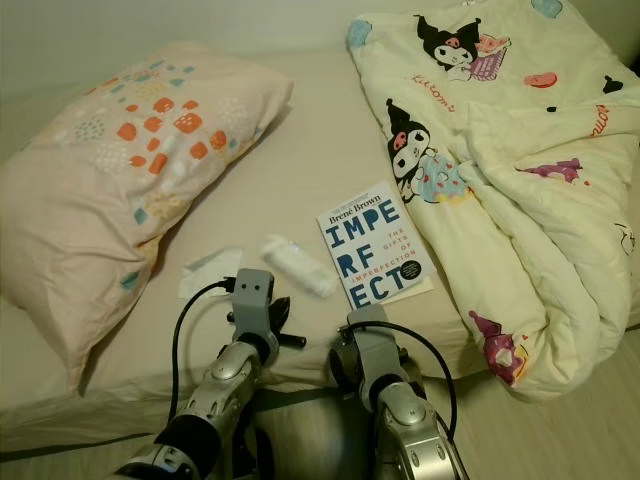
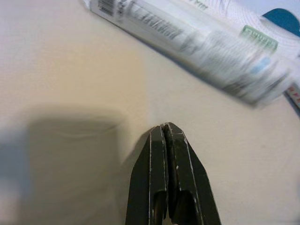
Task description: Clean up the room
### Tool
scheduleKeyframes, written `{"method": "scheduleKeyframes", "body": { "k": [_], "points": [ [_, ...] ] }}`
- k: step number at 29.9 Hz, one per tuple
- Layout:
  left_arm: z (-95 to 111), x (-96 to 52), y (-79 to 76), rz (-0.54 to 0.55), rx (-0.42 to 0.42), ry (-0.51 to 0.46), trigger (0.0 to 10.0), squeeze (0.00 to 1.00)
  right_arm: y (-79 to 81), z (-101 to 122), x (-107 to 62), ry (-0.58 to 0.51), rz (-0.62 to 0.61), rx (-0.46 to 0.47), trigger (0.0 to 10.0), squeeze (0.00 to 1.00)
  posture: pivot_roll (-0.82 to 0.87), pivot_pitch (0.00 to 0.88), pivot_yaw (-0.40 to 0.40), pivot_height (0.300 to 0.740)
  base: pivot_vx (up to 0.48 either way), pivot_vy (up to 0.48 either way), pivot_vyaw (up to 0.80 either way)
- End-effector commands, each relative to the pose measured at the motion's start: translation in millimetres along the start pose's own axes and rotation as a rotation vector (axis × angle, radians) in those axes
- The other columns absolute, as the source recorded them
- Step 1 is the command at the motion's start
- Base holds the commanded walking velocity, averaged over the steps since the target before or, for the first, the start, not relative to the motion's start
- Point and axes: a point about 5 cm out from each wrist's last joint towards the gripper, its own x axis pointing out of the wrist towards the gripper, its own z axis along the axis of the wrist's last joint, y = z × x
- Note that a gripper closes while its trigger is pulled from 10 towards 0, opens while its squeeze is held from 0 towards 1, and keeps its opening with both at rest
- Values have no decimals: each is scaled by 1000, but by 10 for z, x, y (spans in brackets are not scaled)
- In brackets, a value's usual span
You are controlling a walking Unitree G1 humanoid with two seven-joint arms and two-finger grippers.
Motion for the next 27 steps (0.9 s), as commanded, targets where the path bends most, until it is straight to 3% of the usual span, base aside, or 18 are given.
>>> {"method": "scheduleKeyframes", "body": {
  "k": [1,7,8,10,11,13,17,21,23,27],
  "points": [
    [-150,-82,51,7,-13,52,0,0,53,-74,-4,23,20,0,10000,0,-77,351,65,596,0,0,0],
    [-124,-192,230,-44,41,10,0,0,54,-56,40,14,24,-10,10000,0,-79,318,65,596,0,0,0],
    [-100,-227,314,-60,49,11,5608,235,53,-45,40,9,22,-9,10000,0,-79,318,65,596,0,0,0],
    [-100,-227,314,-60,49,11,5608,235,53,-45,40,9,22,-9,10000,0,-79,318,65,596,0,0,0],
    [-69,-237,347,-72,11,7,10000,1000,51,-47,39,8,20,-7,10000,0,-74,314,64,596,0,0,0],
    [-47,-241,361,-80,-19,4,10000,1000,47,-49,38,8,19,-6,10000,0,-69,314,62,596,0,0,0],
    [57,-172,218,-181,-79,-5,10000,1000,47,-24,78,-5,19,-7,10000,0,-57,327,57,596,0,0,0],
    [184,-97,209,-192,-31,-39,10000,1000,-8,228,176,-112,0,34,10000,0,-56,343,69,596,0,0,0],
    [184,-97,209,-192,-31,-39,10000,1000,-8,228,176,-112,0,34,10000,0,-56,343,69,596,0,0,0],
    [401,-233,621,-88,87,-108,10000,1000,79,723,242,-274,153,76,10000,0,-48,336,66,596,0,0,0]
  ]
}}
